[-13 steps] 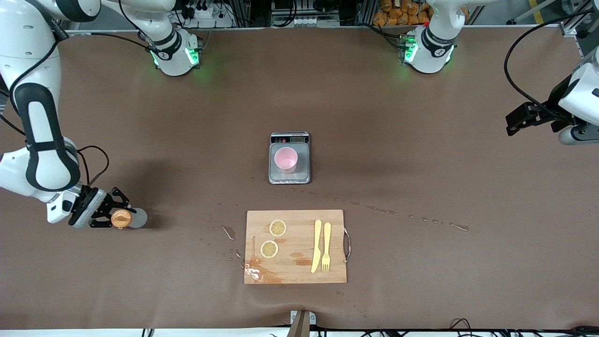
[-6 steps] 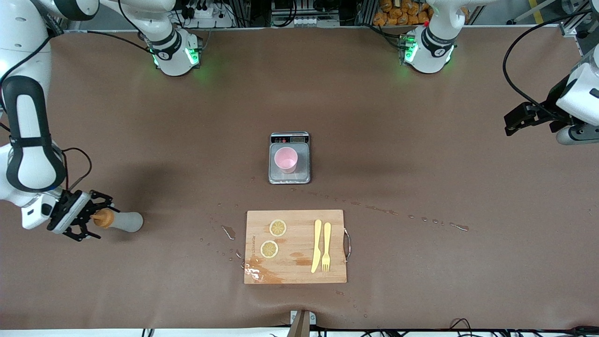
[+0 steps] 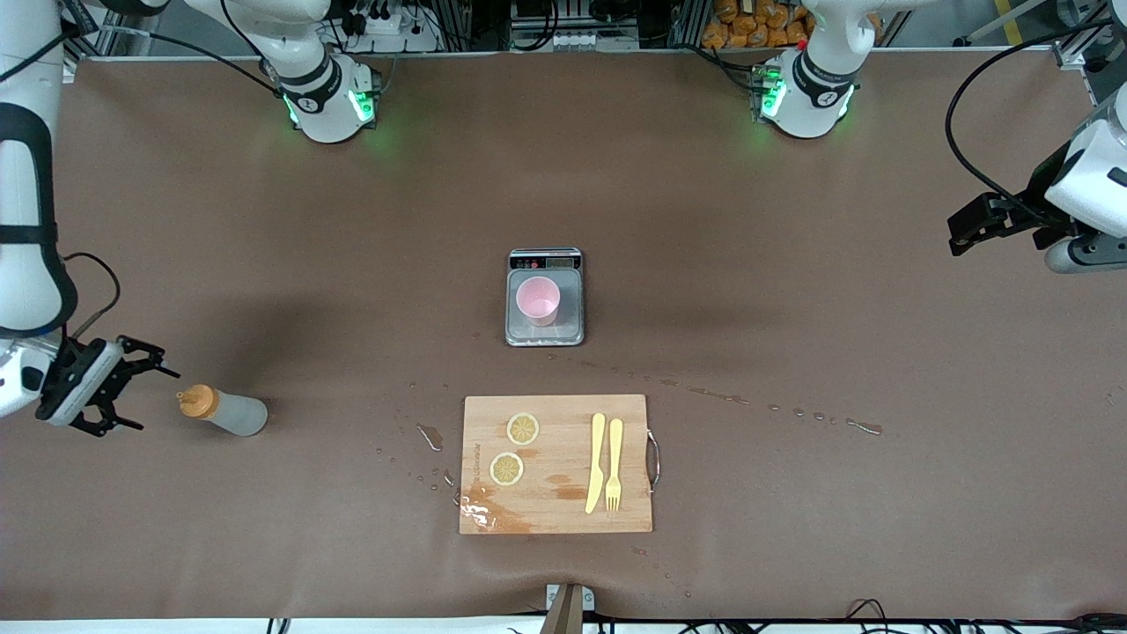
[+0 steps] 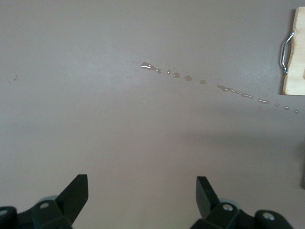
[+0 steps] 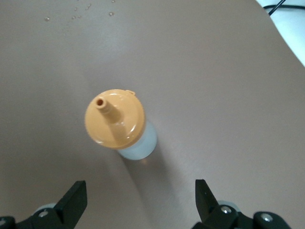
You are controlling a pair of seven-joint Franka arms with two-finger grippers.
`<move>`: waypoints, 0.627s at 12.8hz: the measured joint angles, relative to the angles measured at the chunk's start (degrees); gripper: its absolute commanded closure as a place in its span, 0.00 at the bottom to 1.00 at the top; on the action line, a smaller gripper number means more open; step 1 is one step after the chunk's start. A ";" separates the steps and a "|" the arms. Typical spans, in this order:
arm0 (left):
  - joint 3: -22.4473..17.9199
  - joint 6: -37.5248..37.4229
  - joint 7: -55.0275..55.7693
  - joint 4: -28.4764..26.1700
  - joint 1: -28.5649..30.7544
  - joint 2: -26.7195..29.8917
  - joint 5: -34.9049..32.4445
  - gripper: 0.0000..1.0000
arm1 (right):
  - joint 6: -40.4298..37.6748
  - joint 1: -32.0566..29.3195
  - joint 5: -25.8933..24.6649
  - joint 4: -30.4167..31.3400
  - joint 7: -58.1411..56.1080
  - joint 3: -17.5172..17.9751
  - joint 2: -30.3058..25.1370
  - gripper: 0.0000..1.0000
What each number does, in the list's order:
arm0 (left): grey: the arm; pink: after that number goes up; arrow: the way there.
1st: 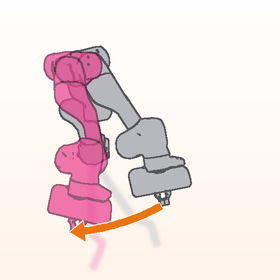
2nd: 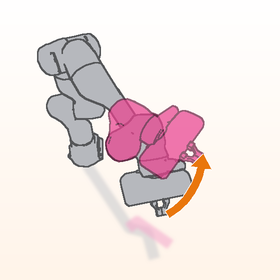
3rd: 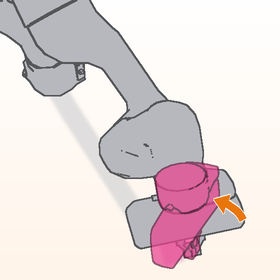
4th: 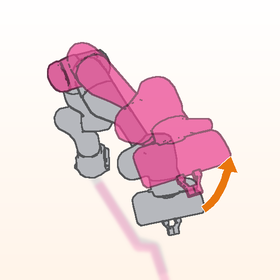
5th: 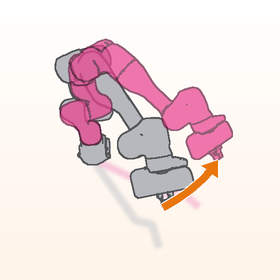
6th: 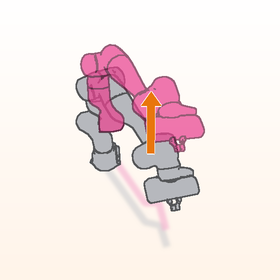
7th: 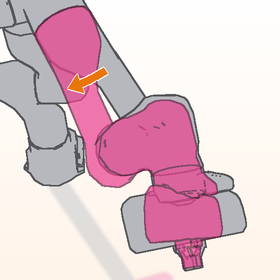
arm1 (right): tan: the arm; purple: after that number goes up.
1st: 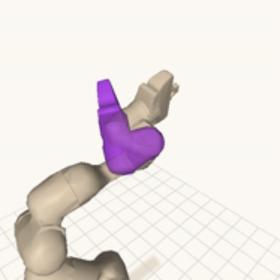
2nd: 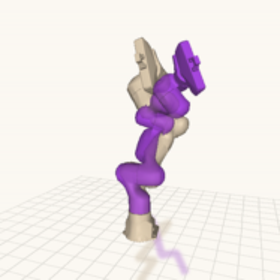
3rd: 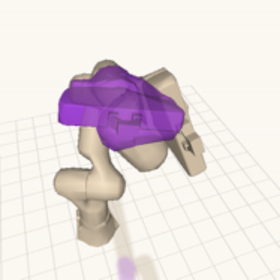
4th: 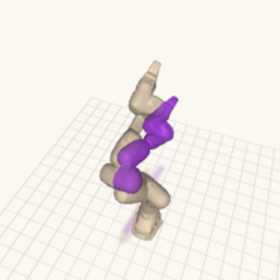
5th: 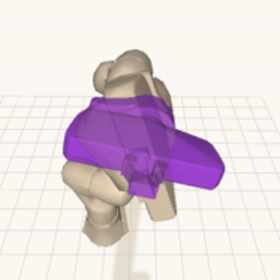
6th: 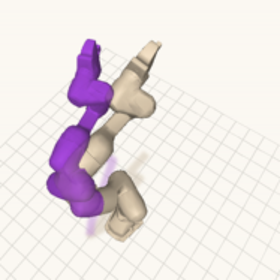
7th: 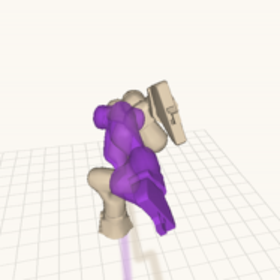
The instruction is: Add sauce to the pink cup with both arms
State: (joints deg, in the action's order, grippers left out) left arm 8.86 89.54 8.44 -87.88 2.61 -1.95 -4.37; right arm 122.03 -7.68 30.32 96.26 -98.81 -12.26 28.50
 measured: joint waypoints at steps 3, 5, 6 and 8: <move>0.00 0.00 0.00 0.00 0.02 0.00 0.00 0.00 | -2.73 0.57 -8.09 -0.06 11.87 0.04 -2.30 0.00; -0.01 0.00 0.00 0.00 0.21 0.00 0.00 0.00 | -6.23 1.81 -12.57 -0.29 21.43 0.10 -4.59 0.00; -0.01 0.00 0.00 0.00 0.29 0.00 0.00 0.00 | -8.69 3.09 -15.19 -0.50 27.56 0.08 -6.15 0.00; -0.01 0.00 0.00 -0.01 0.31 0.00 0.00 0.00 | -12.64 5.69 -21.32 -0.71 42.42 0.23 -9.86 0.00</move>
State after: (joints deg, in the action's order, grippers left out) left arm 8.85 89.53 8.44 -87.88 2.92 -1.95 -4.37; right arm 109.39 -1.99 9.00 95.55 -56.39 -12.03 18.65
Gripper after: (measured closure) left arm 0.000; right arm 0.000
